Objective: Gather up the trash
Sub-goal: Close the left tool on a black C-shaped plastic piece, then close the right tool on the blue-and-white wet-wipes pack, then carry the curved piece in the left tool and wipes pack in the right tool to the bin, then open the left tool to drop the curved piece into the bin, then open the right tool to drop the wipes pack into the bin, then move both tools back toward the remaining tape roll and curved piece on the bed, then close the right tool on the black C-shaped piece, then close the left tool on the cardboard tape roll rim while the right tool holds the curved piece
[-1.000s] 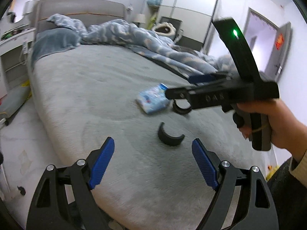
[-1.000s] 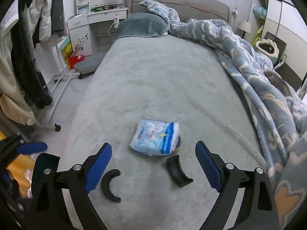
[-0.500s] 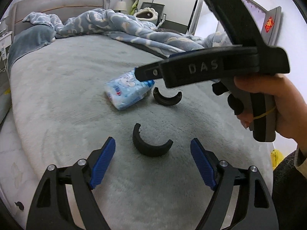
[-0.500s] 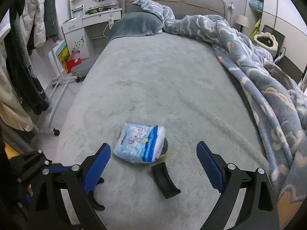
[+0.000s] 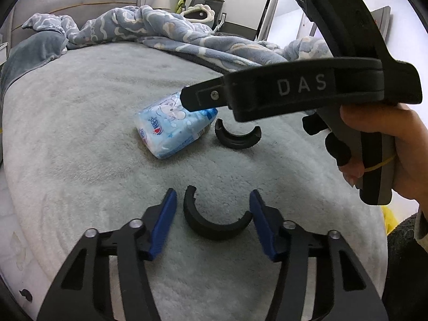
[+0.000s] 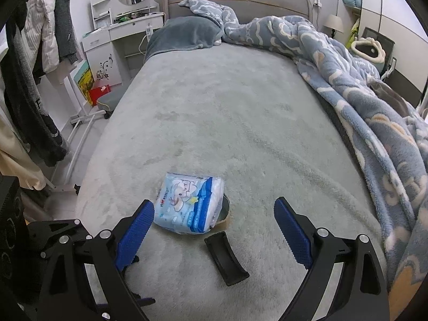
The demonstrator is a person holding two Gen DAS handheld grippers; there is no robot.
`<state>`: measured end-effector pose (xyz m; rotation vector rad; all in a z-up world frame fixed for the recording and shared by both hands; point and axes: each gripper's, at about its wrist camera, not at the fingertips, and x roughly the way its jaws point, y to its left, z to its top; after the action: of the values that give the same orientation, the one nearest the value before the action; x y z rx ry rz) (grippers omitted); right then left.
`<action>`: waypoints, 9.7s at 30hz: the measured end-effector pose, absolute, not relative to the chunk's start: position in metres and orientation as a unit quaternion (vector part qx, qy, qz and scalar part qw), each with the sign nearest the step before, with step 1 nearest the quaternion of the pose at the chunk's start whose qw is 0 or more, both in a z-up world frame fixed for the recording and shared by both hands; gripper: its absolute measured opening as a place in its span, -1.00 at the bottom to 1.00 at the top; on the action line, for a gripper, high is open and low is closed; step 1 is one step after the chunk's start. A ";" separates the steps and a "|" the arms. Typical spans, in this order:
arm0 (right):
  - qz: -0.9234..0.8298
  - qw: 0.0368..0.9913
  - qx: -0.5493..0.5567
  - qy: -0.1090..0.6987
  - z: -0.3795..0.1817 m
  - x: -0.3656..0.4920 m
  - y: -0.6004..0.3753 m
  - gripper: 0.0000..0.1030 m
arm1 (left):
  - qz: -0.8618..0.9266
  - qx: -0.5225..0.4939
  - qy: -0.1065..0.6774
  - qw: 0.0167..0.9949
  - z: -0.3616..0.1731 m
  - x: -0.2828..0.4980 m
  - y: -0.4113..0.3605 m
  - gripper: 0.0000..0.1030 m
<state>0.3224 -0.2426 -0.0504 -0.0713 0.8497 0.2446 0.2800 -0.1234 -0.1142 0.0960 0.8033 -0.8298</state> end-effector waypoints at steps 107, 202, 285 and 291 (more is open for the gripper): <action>0.225 0.859 0.081 0.452 -0.037 0.204 -0.123 0.39 | -0.024 -0.095 0.575 0.812 -0.180 0.175 0.142 -0.08; 0.184 0.873 -0.104 0.439 -0.055 0.219 -0.076 0.64 | -0.150 -0.074 0.333 0.928 -0.022 0.173 0.129 0.32; 0.197 0.896 0.042 0.396 -0.078 0.305 -0.326 -0.62 | -0.248 -0.037 0.379 0.890 -0.088 0.327 -0.150 0.52; 0.191 0.900 0.061 0.387 -0.072 0.299 -0.348 -0.62 | -0.244 -0.011 0.384 0.891 -0.096 0.333 -0.169 0.51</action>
<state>0.2990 -0.3477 -0.0722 0.1266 0.8018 0.3947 0.3334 -0.1688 -0.0957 -0.0236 0.7967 -0.5071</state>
